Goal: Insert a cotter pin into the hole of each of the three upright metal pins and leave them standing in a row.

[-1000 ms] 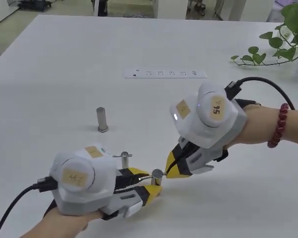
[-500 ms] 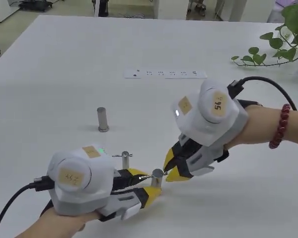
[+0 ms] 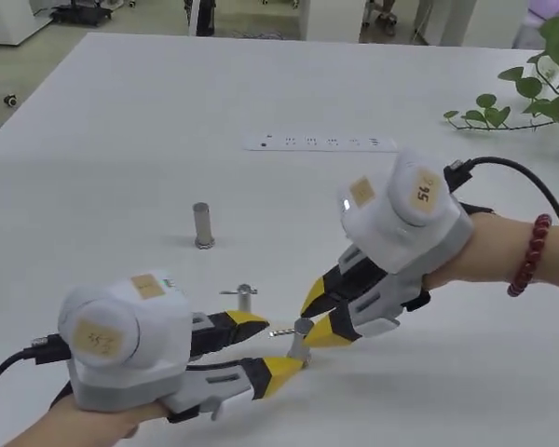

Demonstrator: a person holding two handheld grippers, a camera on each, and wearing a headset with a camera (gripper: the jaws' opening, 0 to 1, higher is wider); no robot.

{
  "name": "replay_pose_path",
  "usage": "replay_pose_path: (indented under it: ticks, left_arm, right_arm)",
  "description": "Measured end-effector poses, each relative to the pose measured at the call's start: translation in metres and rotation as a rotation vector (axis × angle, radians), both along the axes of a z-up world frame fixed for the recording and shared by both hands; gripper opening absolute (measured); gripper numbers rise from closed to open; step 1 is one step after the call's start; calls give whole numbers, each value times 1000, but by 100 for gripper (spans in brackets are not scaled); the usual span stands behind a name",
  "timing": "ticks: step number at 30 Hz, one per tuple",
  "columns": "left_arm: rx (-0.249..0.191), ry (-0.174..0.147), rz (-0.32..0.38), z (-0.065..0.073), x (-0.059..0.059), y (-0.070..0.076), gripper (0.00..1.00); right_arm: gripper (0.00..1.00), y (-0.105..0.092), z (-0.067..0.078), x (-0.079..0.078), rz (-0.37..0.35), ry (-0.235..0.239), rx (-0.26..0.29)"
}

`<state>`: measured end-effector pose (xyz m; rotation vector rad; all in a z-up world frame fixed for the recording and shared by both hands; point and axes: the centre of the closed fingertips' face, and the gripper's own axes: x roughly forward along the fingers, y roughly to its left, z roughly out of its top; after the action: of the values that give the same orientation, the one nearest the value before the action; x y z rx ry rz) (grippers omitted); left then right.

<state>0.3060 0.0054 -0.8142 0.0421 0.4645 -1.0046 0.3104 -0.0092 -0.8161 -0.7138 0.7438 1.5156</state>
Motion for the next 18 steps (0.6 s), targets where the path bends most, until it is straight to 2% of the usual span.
replay_pose_path:
  ticks: [4, 13, 18]
  left_arm:
    - [-5, -7, 1, 3, -2, 2, 34]
    - [-33, -3, 7, 9, -8, 7, 36]
    - [-38, -7, 21, 12, -10, 11, 37]
  right_arm:
    - [17, 4, -2, -1, -9, 8, 30]
    - [15, 7, -4, -1, 12, -24, 51]
    - [14, 7, -4, -1, -6, -22, 54]
